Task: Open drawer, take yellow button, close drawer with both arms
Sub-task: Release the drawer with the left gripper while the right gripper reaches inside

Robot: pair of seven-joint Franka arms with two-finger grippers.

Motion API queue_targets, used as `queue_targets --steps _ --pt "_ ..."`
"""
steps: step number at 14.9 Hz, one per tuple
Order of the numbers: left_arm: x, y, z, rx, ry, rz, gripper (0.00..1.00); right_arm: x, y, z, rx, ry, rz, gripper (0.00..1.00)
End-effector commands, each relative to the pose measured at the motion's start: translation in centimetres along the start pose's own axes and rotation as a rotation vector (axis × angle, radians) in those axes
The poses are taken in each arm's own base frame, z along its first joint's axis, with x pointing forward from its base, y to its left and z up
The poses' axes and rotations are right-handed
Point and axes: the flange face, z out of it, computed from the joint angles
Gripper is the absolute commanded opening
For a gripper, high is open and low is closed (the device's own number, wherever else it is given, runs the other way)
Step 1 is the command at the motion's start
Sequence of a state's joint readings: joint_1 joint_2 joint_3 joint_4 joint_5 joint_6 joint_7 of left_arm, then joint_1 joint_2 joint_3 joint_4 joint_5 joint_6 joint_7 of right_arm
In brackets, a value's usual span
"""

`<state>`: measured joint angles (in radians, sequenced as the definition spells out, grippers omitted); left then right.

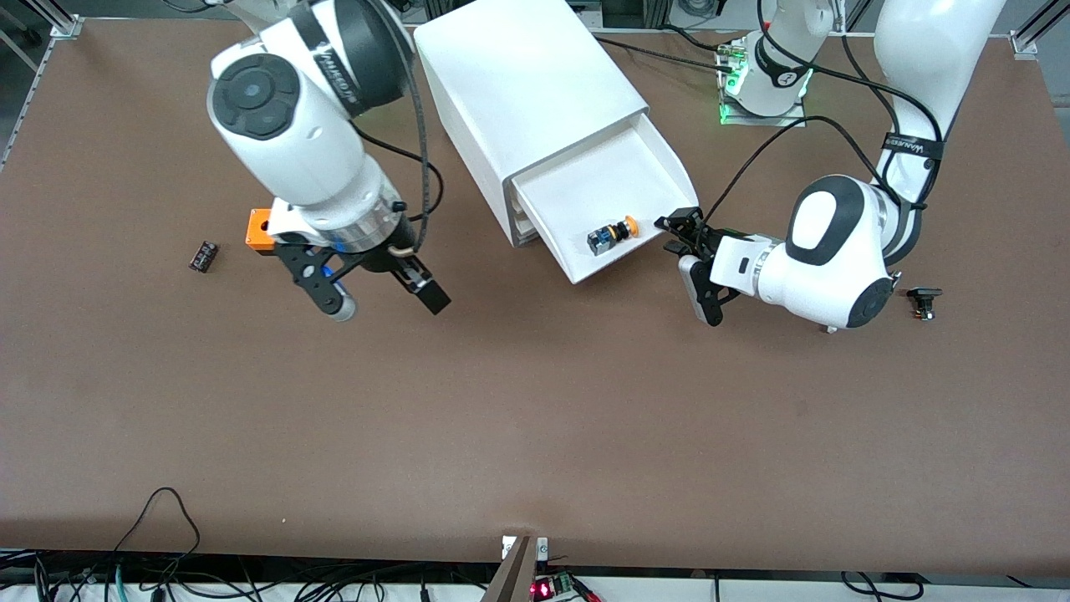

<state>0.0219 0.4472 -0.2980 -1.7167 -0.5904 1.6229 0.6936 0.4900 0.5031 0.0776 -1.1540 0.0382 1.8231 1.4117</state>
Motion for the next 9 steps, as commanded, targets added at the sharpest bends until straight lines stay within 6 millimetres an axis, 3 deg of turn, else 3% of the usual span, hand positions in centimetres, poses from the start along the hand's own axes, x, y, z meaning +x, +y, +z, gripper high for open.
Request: queue_targets --steps 1,4,9 --pt "-0.7 2.8 -4.5 0.122 -0.062 -0.124 1.00 -2.8 -1.3 -0.3 0.043 -0.002 0.088 1.00" --pt "-0.2 5.3 -8.2 0.267 -0.094 -0.241 1.00 -6.0 -2.1 0.0 0.079 -0.014 0.182 1.00" --pt "0.4 10.6 -11.6 0.607 -0.102 -0.402 1.00 -11.2 -3.2 1.4 0.126 -0.038 0.249 1.00"
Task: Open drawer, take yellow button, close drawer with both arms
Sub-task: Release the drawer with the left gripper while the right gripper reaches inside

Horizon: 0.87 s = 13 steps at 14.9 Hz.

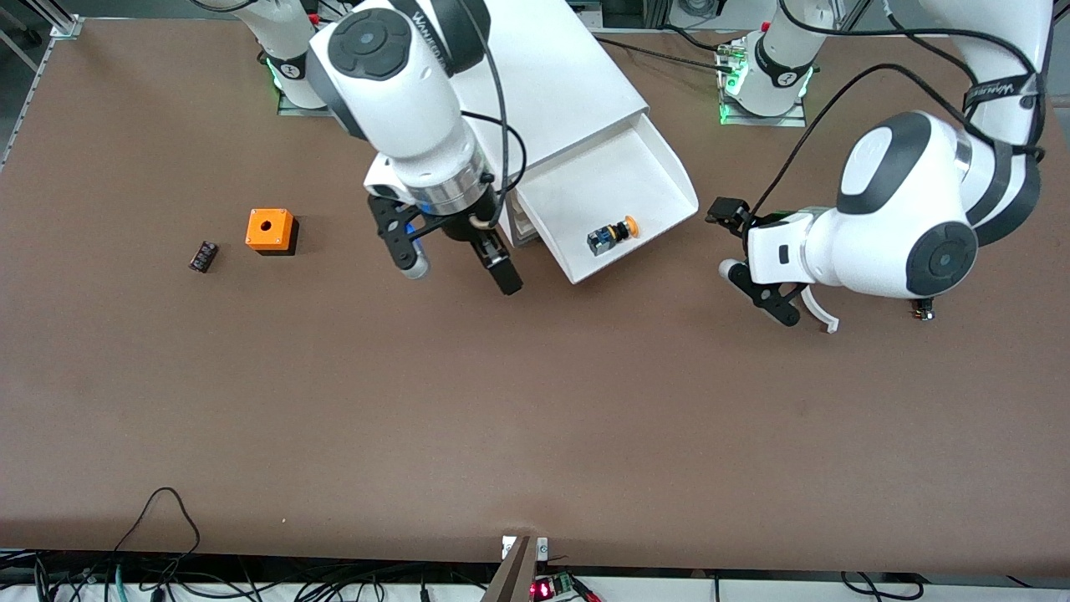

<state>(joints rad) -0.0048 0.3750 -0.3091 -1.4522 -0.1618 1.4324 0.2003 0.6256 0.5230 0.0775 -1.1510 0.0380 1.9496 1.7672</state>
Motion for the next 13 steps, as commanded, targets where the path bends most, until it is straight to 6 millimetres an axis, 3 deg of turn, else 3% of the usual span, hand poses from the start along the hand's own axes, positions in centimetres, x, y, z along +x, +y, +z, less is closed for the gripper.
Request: queue_targets --steps 1,7,11,13 --pt "-0.5 2.2 -3.4 0.180 0.030 -0.073 1.00 -3.2 -0.3 1.7 0.025 -0.014 0.007 1.00" --pt "-1.1 1.8 -8.6 0.321 0.112 -0.084 1.00 -8.6 1.0 6.8 0.011 -0.032 -0.063 1.00" --pt "-2.1 0.5 -10.9 0.316 0.165 -0.114 1.00 -11.2 2.3 8.9 -0.019 -0.035 -0.089 1.00" --pt "-2.2 0.0 -11.1 0.283 0.177 -0.132 1.00 -12.9 3.2 10.9 -0.043 -0.030 -0.066 1.00"
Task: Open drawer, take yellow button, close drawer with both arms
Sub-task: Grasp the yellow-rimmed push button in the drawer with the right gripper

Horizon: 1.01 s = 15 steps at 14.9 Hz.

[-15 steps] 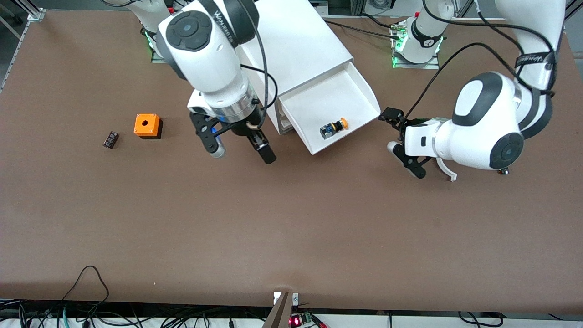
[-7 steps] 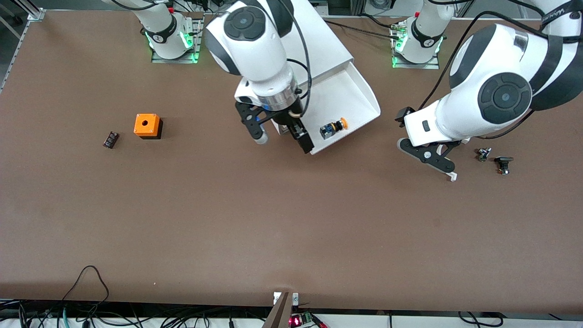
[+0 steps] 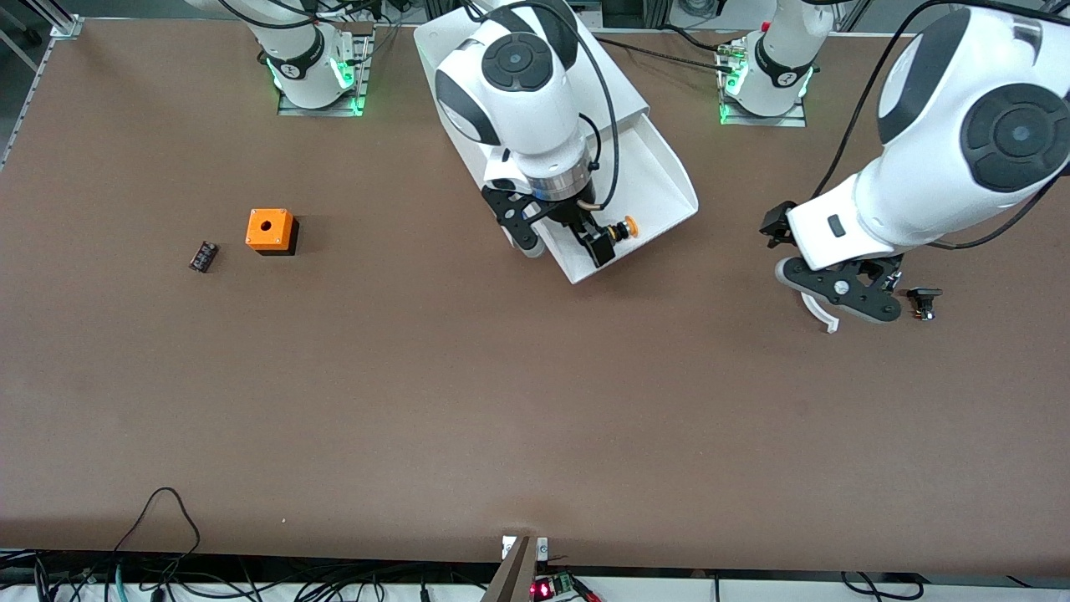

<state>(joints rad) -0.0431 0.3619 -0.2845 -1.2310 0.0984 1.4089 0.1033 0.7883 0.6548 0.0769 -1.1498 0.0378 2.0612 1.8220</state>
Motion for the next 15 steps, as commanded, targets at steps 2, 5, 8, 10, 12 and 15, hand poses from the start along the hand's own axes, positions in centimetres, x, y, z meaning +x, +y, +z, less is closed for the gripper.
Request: queue_targets --steps 2,5,8,10,12,15 --pt "0.4 -0.3 -0.5 -0.060 0.010 -0.047 1.00 -2.6 0.6 2.9 -0.018 0.021 0.010 1.00" --pt "0.2 -0.1 -0.6 -0.079 0.009 -0.070 1.00 -2.6 0.6 4.5 -0.022 0.023 0.012 1.00" --pt "0.2 0.1 -0.6 -0.080 0.010 -0.068 1.00 -2.9 0.6 5.0 -0.007 0.017 0.034 0.99" --pt "0.2 0.1 -0.6 -0.080 0.010 -0.068 1.00 -2.9 0.6 5.1 -0.007 0.017 0.033 0.85" --pt "0.2 0.1 -0.6 -0.080 0.010 -0.068 1.00 -3.1 0.6 5.1 -0.008 0.014 0.025 0.52" --pt "0.2 0.1 -0.6 -0.080 0.008 -0.068 1.00 -3.3 0.7 4.8 -0.010 0.012 0.023 0.06"
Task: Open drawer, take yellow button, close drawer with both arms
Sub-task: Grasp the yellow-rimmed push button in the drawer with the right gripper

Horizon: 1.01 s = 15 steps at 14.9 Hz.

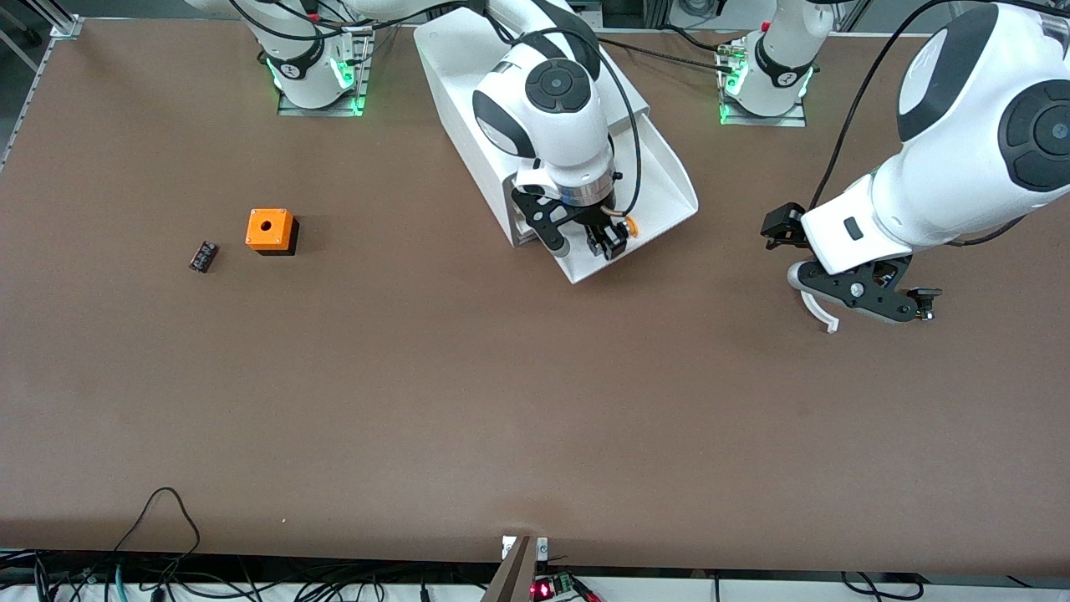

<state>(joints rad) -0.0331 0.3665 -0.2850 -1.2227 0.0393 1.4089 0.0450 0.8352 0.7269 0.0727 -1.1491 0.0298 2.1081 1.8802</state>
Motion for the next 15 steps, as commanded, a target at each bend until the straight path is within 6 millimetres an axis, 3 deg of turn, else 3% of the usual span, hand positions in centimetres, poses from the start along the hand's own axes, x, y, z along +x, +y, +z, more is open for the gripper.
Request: queue_targets --steps 1,4,6,7,11,15 --pt "0.1 0.1 -0.5 -0.019 -0.001 -0.009 1.00 -0.7 -0.4 -0.8 0.017 0.006 0.006 0.00" --pt "0.1 0.0 -0.5 -0.021 -0.001 -0.010 1.00 -0.1 -0.4 -1.5 0.000 0.017 0.006 0.00" --pt "0.1 -0.1 -0.4 -0.021 -0.002 -0.012 1.00 0.5 -1.3 -4.9 0.024 0.016 -0.015 0.00" --pt "0.1 -0.1 -0.4 -0.021 -0.002 -0.012 1.00 1.1 -1.5 -5.6 0.007 0.022 -0.048 0.00" --pt "0.1 -0.1 -0.4 -0.021 -0.004 -0.053 1.00 6.5 -2.7 -9.8 -0.008 0.026 -0.141 0.00" --pt "0.1 0.1 -0.4 -0.022 -0.004 -0.059 1.00 14.4 -3.4 -12.6 -0.036 -0.014 -0.271 0.00"
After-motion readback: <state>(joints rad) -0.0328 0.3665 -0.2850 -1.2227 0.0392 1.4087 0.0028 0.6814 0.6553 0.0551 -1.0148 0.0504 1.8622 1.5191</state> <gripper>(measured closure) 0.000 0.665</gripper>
